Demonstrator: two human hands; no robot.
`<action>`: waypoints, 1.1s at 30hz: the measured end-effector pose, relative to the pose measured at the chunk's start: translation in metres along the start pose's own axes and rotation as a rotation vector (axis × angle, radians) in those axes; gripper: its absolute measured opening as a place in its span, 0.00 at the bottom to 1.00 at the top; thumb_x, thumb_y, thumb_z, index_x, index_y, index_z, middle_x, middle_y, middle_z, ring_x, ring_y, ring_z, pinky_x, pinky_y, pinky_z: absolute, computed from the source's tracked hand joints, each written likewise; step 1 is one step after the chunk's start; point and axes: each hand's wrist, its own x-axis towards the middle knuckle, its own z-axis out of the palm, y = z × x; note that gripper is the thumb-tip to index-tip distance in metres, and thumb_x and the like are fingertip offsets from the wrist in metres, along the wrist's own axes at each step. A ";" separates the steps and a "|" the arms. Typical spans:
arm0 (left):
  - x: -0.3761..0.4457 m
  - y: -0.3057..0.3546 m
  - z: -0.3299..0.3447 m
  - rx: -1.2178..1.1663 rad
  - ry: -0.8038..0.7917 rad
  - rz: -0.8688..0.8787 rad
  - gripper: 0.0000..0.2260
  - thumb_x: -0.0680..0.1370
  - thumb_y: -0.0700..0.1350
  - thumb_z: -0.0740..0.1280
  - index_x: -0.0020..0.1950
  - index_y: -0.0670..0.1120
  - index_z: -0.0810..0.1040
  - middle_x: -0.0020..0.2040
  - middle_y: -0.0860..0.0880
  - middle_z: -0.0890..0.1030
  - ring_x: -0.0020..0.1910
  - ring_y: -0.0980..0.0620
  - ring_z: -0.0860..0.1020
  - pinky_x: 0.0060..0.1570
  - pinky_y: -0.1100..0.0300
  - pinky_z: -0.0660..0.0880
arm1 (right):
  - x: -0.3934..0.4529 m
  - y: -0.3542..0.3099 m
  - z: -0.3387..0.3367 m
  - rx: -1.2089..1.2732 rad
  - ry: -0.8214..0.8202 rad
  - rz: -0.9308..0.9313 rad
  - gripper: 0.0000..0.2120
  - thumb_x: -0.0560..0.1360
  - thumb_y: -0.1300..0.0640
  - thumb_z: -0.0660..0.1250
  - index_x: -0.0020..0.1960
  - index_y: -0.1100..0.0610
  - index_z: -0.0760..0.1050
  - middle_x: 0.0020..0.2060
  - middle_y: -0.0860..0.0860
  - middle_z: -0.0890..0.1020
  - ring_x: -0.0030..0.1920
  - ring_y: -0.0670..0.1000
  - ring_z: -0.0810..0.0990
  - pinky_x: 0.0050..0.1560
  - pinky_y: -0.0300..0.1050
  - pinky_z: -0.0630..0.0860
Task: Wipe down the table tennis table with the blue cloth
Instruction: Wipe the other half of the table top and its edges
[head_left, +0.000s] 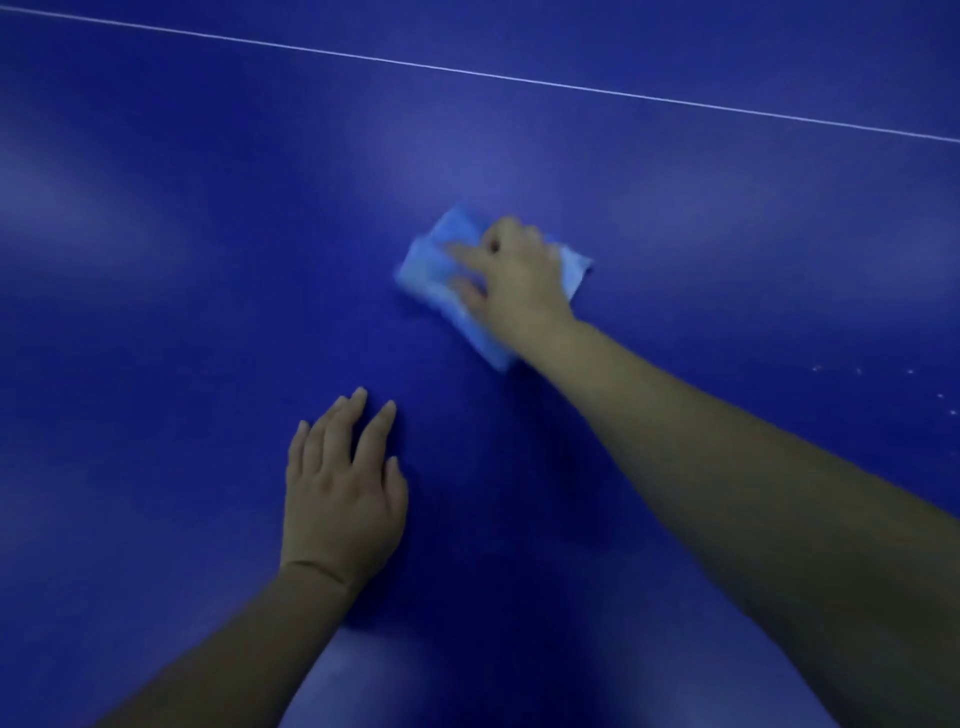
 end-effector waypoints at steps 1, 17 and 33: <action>0.000 -0.001 0.001 -0.024 0.011 -0.025 0.23 0.77 0.48 0.54 0.67 0.41 0.75 0.69 0.39 0.71 0.69 0.38 0.69 0.72 0.38 0.60 | -0.018 -0.005 -0.002 0.051 -0.048 -0.141 0.18 0.76 0.46 0.63 0.64 0.44 0.76 0.52 0.54 0.75 0.51 0.57 0.73 0.50 0.50 0.65; 0.000 0.000 0.002 -0.042 0.030 -0.019 0.23 0.76 0.48 0.54 0.66 0.40 0.75 0.68 0.38 0.71 0.68 0.38 0.68 0.72 0.39 0.59 | -0.126 0.008 -0.017 0.150 -0.037 -0.329 0.12 0.72 0.51 0.67 0.54 0.50 0.82 0.41 0.55 0.77 0.41 0.56 0.74 0.42 0.50 0.67; -0.005 0.062 0.006 -0.083 -0.033 -0.073 0.20 0.75 0.34 0.63 0.67 0.39 0.73 0.73 0.35 0.63 0.71 0.33 0.62 0.72 0.37 0.57 | -0.234 0.119 -0.065 0.056 0.082 -0.006 0.15 0.74 0.51 0.65 0.58 0.55 0.81 0.42 0.57 0.76 0.41 0.57 0.74 0.41 0.49 0.68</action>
